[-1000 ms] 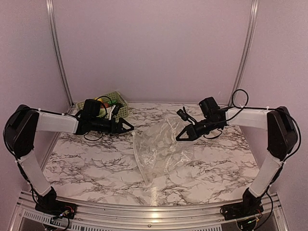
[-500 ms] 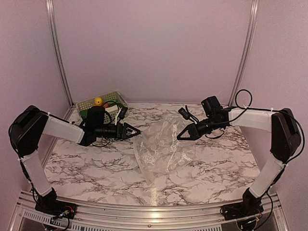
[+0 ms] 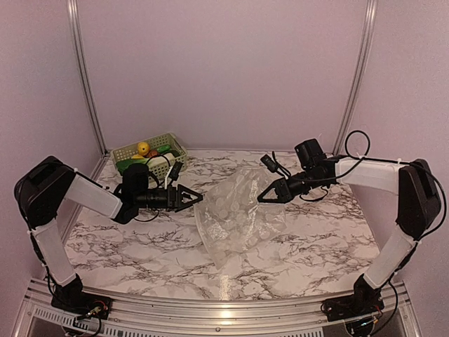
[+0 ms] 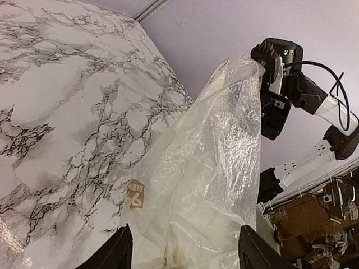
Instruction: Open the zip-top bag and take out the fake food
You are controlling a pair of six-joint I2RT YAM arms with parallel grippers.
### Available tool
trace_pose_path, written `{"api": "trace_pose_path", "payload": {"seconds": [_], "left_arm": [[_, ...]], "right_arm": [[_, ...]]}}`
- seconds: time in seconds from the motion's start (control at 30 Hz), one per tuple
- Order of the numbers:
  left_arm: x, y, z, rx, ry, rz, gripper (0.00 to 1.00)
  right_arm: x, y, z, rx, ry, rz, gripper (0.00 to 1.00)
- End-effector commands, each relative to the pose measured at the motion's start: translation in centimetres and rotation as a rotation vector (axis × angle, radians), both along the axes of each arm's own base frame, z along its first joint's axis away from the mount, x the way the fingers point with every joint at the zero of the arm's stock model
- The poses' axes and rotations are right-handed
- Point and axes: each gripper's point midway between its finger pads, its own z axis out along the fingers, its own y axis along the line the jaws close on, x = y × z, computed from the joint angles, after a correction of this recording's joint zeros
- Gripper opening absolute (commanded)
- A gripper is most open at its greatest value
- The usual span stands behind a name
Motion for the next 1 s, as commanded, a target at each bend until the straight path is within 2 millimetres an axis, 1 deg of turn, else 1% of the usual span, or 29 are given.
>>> {"api": "trace_pose_path", "payload": {"seconds": [0.0,0.07,0.13,0.2,0.27,0.33,0.4,0.47,0.57,0.6,0.63,0.67,0.73,0.77,0.83,0.87,0.93,0.97], "left_arm": [[-1.2,-0.5,-1.7,0.015,0.008,-0.033,0.60],[-1.3,-0.4,-1.8,0.011,0.010,-0.023,0.45],[-1.5,-0.2,-1.4,-0.004,-0.001,-0.015,0.29],[-1.5,0.1,-0.9,-0.009,-0.019,-0.008,0.20],[-1.6,0.5,-0.4,-0.011,-0.038,0.000,0.14],[-1.5,0.9,0.5,-0.020,-0.057,0.014,0.10],[-0.9,1.2,1.5,-0.025,-0.077,0.032,0.00],[-0.2,1.3,2.4,-0.010,-0.088,0.052,0.00],[1.1,0.6,4.9,-0.011,-0.128,0.066,0.00],[1.5,0.4,5.8,-0.015,-0.142,0.075,0.00],[2.1,0.3,6.9,-0.017,-0.160,0.092,0.00],[2.7,0.2,8.1,-0.011,-0.184,0.110,0.00],[4.1,0.1,10.9,0.002,-0.258,0.149,0.00],[4.7,0.2,11.7,0.035,-0.279,0.173,0.00],[5.8,0.5,14.1,0.082,-0.358,0.213,0.00],[6.3,0.6,15.1,0.115,-0.399,0.226,0.00],[6.9,0.5,17.3,0.183,-0.486,0.241,0.00],[6.7,0.0,17.9,0.218,-0.528,0.230,0.00]], "right_arm": [[-0.3,0.2,1.3,0.041,-0.025,0.013,0.00],[-0.3,0.1,1.3,0.042,-0.023,0.011,0.00],[-0.2,-0.3,1.4,0.052,-0.019,0.000,0.00],[0.0,-0.9,1.4,0.057,-0.013,-0.018,0.00],[0.4,-2.2,1.3,0.062,-0.006,-0.052,0.00],[0.8,-3.2,1.0,0.060,-0.001,-0.087,0.00],[1.1,-4.2,0.3,0.044,0.012,-0.120,0.00],[1.3,-5.0,-0.6,0.019,0.023,-0.153,0.00],[1.5,-5.6,-1.4,-0.007,0.032,-0.187,0.01],[1.7,-5.7,-1.4,-0.014,0.031,-0.200,0.08],[1.9,-5.9,-1.4,-0.020,0.029,-0.214,0.21],[2.3,-6.1,-1.2,-0.025,0.028,-0.235,0.30],[3.1,-6.6,-0.5,-0.023,0.025,-0.274,0.45],[3.7,-7.0,0.1,-0.017,0.016,-0.295,0.51],[4.5,-8.0,1.1,-0.009,0.007,-0.338,0.60],[4.9,-8.6,1.5,-0.005,0.004,-0.361,0.63],[5.6,-10.1,2.1,-0.007,-0.001,-0.420,0.66],[5.9,-10.8,2.4,-0.006,-0.005,-0.445,0.66]]}}
